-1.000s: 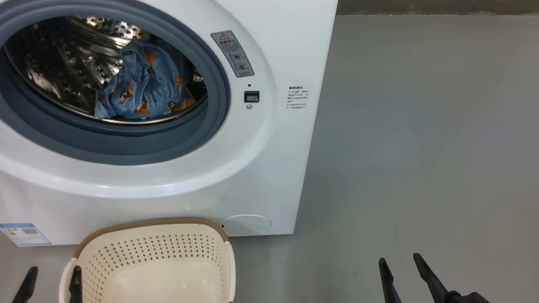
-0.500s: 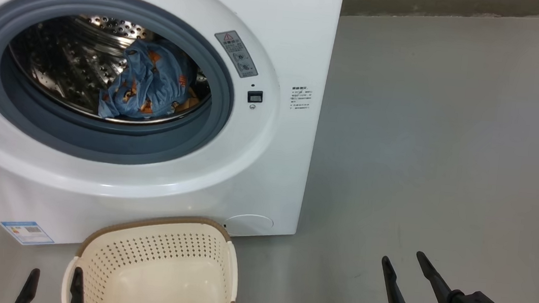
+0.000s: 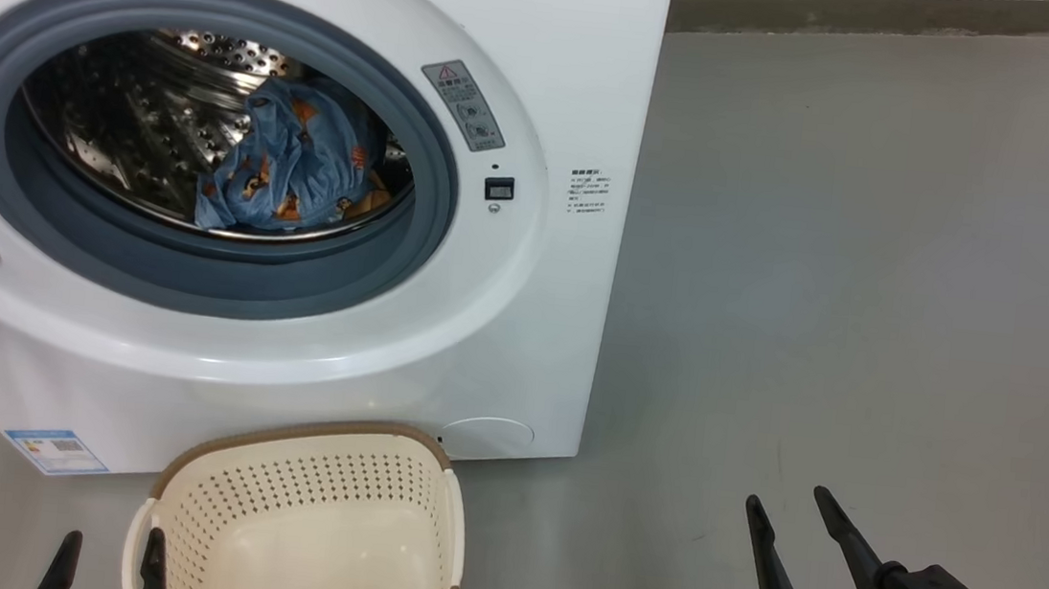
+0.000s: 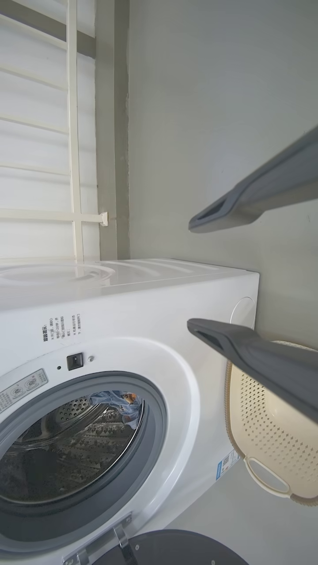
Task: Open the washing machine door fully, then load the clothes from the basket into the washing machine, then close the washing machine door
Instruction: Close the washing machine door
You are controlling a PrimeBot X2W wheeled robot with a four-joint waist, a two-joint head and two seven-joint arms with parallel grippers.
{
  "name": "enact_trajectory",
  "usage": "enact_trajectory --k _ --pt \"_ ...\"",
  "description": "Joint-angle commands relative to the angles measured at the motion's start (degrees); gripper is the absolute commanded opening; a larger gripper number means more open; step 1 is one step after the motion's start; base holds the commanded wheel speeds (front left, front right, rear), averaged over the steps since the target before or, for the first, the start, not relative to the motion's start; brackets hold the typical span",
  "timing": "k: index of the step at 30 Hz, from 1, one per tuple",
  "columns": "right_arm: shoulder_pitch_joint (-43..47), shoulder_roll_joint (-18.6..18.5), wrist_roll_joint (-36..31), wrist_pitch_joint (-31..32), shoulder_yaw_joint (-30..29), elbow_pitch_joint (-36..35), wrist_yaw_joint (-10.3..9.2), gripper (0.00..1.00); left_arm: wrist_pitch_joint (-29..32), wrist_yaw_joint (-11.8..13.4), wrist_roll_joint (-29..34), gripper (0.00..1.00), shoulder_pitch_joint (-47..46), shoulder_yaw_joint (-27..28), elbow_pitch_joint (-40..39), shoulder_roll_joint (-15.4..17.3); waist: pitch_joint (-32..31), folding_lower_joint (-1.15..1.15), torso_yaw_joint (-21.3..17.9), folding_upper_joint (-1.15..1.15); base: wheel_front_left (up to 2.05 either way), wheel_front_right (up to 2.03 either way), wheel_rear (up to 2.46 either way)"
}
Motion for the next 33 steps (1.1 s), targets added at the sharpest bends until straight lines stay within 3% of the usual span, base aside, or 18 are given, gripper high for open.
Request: enact_trajectory --k 1,22,33 --pt "-1.21 -0.1 0.59 -0.69 1.41 -1.51 0.09 1.0 -0.36 0.04 0.56 1.0 -1.26 1.7 -0.95 0.18 0.03 0.0 0.01 0.0 0.0 0.0 0.0" --pt "-1.15 -0.1 0.67 -0.69 1.76 -1.23 0.09 1.0 -0.36 -0.52 1.25 1.0 -1.49 2.57 -0.3 0.18 -0.26 0.0 0.07 0.0 -0.03 0.03 0.0" --pt "-1.26 -0.1 0.99 -0.69 1.8 -1.08 0.09 1.0 -0.36 -0.05 1.67 1.0 -1.96 2.67 -0.03 0.18 0.1 0.0 -0.23 0.0 -1.07 1.07 0.0"
